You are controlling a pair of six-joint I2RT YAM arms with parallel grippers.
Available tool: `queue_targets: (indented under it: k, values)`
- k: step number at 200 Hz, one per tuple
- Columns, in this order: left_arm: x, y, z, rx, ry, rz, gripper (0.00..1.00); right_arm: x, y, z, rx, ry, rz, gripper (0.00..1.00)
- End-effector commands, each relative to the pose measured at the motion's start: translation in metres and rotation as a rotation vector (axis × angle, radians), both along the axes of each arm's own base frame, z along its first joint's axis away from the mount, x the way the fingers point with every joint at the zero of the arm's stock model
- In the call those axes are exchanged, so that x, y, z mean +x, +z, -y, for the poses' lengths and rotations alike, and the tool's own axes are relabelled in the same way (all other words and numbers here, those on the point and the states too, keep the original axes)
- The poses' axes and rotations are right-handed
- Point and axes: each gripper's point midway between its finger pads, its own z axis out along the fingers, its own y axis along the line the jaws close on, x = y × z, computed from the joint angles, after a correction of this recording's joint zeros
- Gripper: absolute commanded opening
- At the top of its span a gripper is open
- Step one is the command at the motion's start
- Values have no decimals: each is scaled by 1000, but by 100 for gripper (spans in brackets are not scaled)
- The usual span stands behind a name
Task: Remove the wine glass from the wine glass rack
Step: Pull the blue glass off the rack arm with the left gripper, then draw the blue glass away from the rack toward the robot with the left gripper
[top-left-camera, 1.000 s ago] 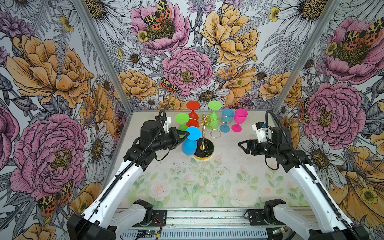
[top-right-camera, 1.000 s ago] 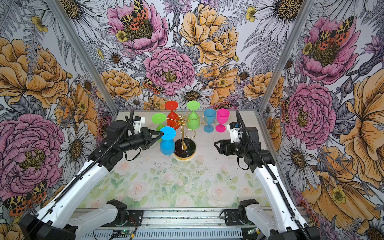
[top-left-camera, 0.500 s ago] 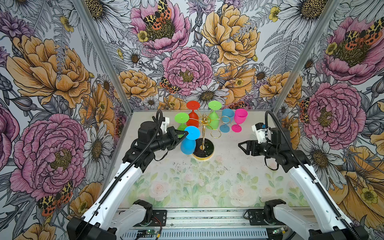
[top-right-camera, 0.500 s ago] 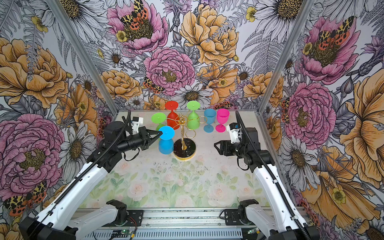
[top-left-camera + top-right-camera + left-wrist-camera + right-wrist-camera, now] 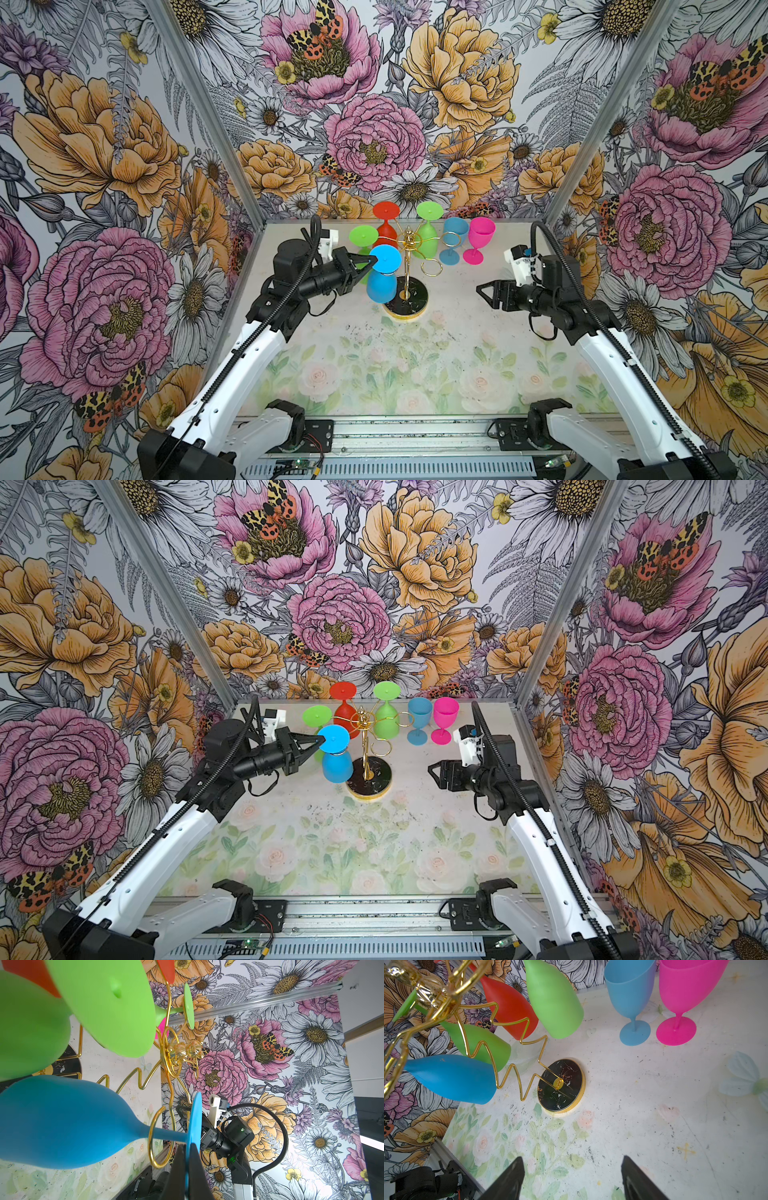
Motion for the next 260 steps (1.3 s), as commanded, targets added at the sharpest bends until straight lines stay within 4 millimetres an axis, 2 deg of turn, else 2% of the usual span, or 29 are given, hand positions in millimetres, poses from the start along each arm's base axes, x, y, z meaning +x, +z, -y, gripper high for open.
queue_targets:
  k: [1,93,174,260]
  values:
    - [3,10,4,-27,-30,28,0,0,3,-1,2,-1,33,74]
    - [17,18,9,-30,-37,32,0,-2,3,0,1,-4,38,74]
    - [29,12,1,-23,14,18,0,-3,3,1,-2,-7,41,74]
    - [31,8,-9,-22,60,7,0,-1,4,-1,-2,5,42,74]
